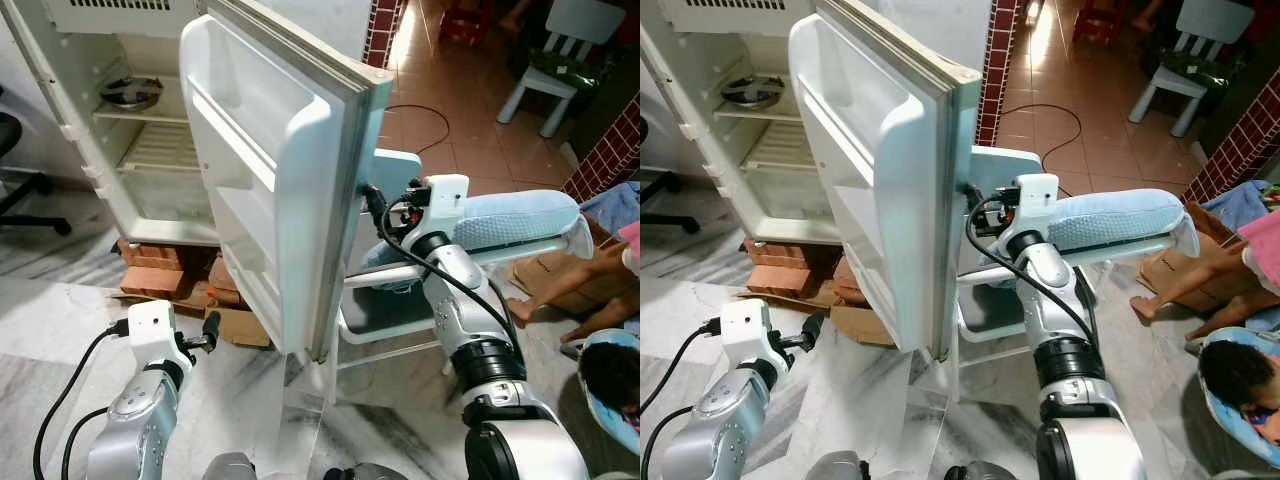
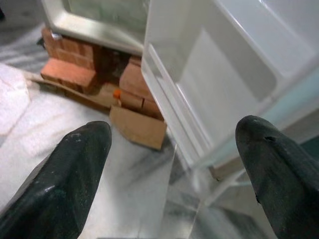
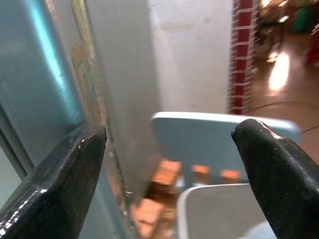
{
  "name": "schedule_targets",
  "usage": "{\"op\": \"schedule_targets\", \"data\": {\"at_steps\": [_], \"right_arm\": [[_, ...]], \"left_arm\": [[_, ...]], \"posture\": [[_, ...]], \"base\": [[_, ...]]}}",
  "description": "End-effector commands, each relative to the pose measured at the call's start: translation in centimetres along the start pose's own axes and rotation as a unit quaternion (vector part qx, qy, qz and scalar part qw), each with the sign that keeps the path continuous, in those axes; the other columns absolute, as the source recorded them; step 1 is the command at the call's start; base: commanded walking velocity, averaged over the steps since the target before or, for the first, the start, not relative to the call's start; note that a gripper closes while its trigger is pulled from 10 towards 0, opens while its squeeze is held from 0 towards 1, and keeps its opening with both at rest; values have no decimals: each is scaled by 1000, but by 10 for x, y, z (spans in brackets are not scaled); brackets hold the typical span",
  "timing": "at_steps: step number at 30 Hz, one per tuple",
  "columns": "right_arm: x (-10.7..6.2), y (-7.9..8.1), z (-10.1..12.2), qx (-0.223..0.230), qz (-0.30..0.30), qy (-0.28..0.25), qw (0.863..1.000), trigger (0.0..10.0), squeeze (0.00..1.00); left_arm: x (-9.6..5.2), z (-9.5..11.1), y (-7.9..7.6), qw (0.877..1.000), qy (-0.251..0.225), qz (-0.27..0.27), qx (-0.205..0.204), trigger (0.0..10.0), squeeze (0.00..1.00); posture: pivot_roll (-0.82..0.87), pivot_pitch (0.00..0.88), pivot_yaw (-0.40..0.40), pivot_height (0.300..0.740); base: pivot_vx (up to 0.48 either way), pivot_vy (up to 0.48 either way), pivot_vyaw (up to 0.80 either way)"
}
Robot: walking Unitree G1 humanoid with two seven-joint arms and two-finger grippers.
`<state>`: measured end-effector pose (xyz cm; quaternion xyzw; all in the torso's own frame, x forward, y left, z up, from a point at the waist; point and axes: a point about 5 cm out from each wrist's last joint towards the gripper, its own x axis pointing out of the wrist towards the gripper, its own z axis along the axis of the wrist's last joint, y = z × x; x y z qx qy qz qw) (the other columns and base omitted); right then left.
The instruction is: Restocking fridge
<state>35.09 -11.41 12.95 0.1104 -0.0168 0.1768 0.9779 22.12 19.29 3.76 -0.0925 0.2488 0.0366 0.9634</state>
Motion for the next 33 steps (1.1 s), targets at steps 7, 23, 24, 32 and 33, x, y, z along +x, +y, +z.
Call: {"op": "schedule_targets", "data": {"at_steps": [7, 23, 24, 32, 33], "right_arm": [[27, 78, 43, 102, 233, -66, 965, 10000, 0], [-15, 48, -12, 34, 162, 18, 986, 10000, 0], [-15, 48, -12, 34, 162, 18, 986, 10000, 0], [-72, -9, -38, -10, -47, 46, 998, 10000, 0], [-76, -10, -40, -15, -56, 45, 997, 10000, 0]], "left_arm": [[1, -5, 0, 1000, 21, -9, -14, 10000, 0], [2, -8, -2, 999, 27, -16, 20, 10000, 0], [2, -8, -2, 999, 27, -16, 20, 10000, 0], [10, 18, -7, 990, -58, -26, 125, 10000, 0], [10, 18, -8, 990, -59, -29, 123, 10000, 0]], "posture": [[199, 17, -65, 740], [173, 24, -60, 740], [173, 24, -60, 740], [131, 4, -55, 740], [120, 0, -50, 740]], "base": [[0, 0, 0], [0, 0, 0], [0, 0, 0], [0, 0, 0], [0, 0, 0]]}}
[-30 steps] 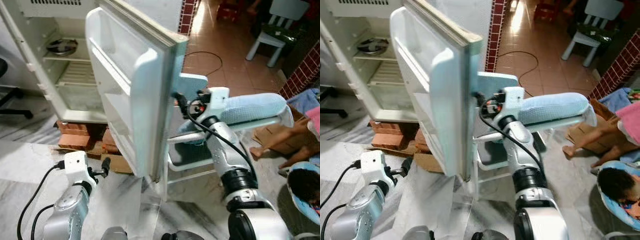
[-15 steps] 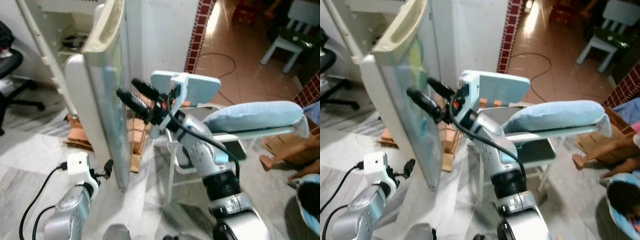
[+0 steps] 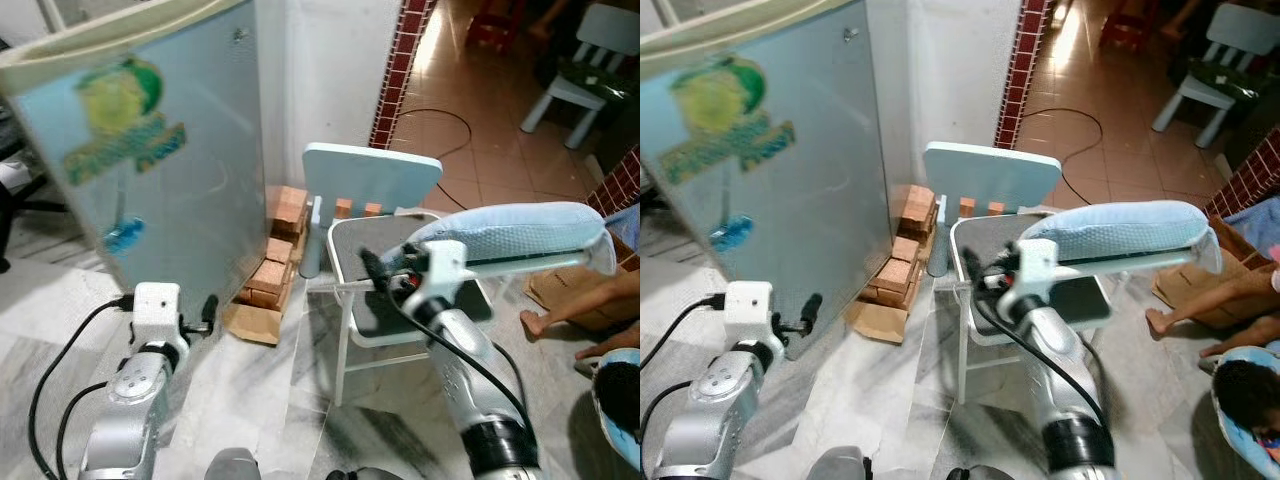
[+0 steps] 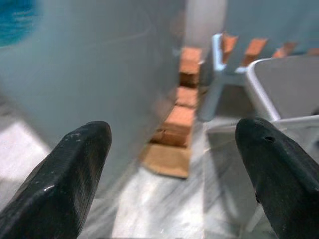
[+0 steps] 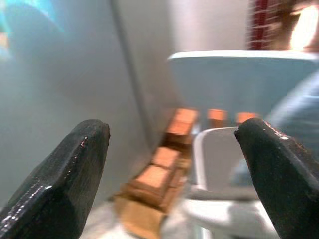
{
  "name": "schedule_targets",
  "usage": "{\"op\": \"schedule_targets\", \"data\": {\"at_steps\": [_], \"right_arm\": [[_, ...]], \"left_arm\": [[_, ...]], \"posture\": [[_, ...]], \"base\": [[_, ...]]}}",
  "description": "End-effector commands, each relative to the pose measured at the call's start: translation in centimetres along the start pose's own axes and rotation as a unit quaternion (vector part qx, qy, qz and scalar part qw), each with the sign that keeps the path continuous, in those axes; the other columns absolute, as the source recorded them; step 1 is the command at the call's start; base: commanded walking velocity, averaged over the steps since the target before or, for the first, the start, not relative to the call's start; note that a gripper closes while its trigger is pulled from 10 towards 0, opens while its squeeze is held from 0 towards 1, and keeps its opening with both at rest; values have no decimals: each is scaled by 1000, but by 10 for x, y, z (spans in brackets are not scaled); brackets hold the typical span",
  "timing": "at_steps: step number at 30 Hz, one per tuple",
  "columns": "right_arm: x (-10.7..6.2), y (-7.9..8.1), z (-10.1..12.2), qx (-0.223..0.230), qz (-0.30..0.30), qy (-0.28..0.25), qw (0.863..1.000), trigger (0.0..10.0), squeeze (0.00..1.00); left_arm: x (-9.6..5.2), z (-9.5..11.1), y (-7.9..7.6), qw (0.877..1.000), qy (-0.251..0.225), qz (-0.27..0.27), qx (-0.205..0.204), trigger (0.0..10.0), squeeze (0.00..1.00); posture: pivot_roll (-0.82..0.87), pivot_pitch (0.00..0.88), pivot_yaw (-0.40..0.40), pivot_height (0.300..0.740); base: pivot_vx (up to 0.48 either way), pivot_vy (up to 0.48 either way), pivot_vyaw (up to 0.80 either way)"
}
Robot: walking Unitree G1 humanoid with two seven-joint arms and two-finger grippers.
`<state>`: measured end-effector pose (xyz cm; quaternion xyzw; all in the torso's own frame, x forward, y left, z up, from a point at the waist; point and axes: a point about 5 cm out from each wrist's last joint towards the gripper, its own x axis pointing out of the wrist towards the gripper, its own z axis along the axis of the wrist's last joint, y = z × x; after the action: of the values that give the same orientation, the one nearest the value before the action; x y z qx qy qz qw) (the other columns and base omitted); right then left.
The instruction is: Restocking fridge
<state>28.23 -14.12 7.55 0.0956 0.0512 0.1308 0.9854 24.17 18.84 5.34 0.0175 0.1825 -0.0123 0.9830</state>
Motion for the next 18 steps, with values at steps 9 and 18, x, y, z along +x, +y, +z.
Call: {"op": "schedule_targets", "data": {"at_steps": [9, 18], "right_arm": [[-9, 6, 3, -21, -29, -26, 999, 10000, 0], [-13, 2, 0, -28, -50, -28, 998, 10000, 0]], "left_arm": [[6, -2, -16, 998, -15, -37, 38, 10000, 0], [13, 6, -19, 995, -51, -37, 79, 10000, 0]], "posture": [[84, 0, -38, 740], [76, 0, -50, 740]], "base": [[0, 373, 0], [0, 480, 0]]}}
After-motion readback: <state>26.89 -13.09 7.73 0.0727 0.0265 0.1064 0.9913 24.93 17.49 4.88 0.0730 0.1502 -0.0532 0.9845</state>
